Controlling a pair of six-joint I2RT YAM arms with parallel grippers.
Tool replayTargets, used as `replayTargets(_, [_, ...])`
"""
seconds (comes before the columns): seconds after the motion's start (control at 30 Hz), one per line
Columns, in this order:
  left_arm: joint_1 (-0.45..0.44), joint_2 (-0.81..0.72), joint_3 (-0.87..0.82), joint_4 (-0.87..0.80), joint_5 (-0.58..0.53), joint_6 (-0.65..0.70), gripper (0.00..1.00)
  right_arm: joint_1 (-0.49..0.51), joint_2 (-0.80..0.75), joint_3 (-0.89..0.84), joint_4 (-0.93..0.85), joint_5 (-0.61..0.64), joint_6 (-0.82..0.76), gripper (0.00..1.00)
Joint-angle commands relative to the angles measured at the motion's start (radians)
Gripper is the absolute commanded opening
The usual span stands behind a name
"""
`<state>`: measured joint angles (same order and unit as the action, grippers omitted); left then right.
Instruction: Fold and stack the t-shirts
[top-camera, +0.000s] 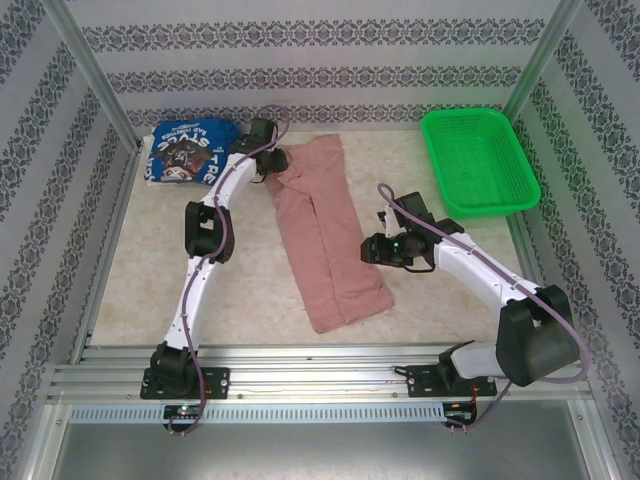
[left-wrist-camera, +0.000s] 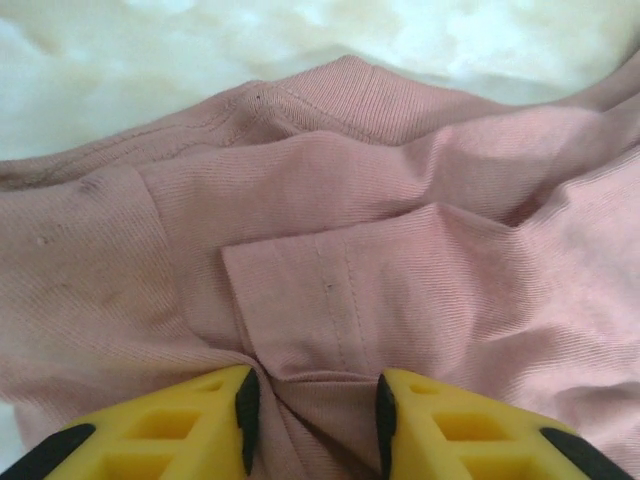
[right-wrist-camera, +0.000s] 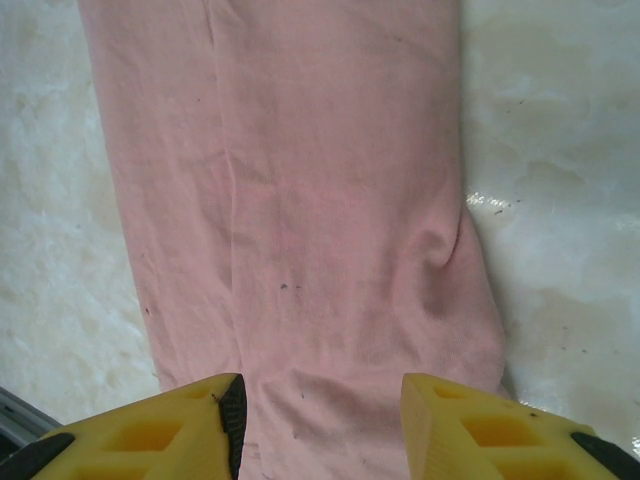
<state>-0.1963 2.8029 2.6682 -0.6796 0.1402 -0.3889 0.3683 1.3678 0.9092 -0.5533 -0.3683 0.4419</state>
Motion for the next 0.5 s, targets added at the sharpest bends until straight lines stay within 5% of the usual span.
replayTargets(0.0, [-0.021, 0.088, 0.041, 0.037, 0.147, -0.076, 0.41, -0.008, -0.003, -0.02, 0.044, -0.041, 0.024, 0.46])
replayTargets(0.27, [-0.022, 0.146, 0.1, 0.25, 0.244, -0.235, 0.41, 0.002, 0.016, -0.113, 0.083, 0.043, 0.12, 0.46])
replayTargets(0.47, [-0.02, 0.139, 0.1, 0.326, 0.314, -0.304, 0.5, 0.127, 0.014, -0.219, 0.076, 0.173, 0.224, 0.44])
